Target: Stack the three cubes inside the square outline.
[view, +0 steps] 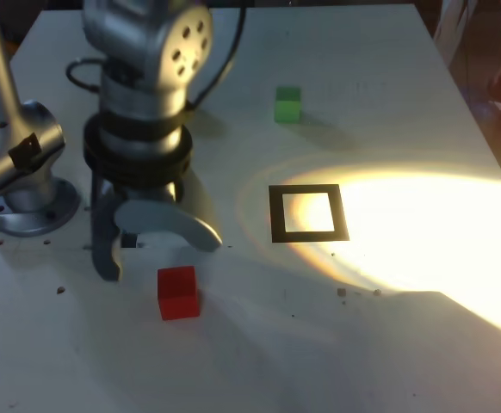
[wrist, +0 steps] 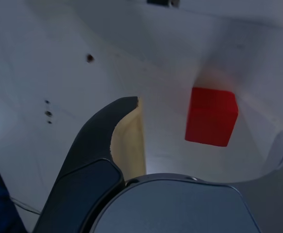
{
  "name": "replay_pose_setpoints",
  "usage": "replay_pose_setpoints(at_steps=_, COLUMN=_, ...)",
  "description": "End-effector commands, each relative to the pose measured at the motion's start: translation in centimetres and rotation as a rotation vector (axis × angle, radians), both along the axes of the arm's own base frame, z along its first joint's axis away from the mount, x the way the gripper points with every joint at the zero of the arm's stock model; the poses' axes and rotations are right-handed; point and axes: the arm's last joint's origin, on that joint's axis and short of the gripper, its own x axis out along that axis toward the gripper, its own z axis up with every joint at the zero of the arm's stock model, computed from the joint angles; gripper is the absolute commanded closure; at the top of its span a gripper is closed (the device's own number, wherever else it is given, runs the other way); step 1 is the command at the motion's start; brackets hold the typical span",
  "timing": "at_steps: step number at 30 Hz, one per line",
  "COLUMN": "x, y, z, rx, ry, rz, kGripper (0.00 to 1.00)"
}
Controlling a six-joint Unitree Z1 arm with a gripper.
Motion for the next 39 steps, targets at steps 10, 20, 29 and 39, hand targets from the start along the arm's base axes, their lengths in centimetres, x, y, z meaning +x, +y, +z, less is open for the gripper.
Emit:
replay_pose_setpoints(at_steps=10, x=1.4, y=-1.2, z=-4.1, rx=-0.017, ry=0.053, rz=-0.048, kGripper=0.09)
replay_pose_setpoints(at_steps=20, x=1.1, y=-0.8, z=-4.6, rx=-0.020, ry=0.035, rz=-0.052, kGripper=0.24)
replay_pose_setpoints(at_steps=29, x=1.4, y=-1.0, z=-4.4, rx=-0.029, ry=0.018, rz=-0.051, kGripper=0.51)
replay_pose_setpoints(at_steps=39, x=2.0, y=-1.2, z=-4.8, rx=-0.040, ry=-0.051, rz=-0.056, kGripper=0.75)
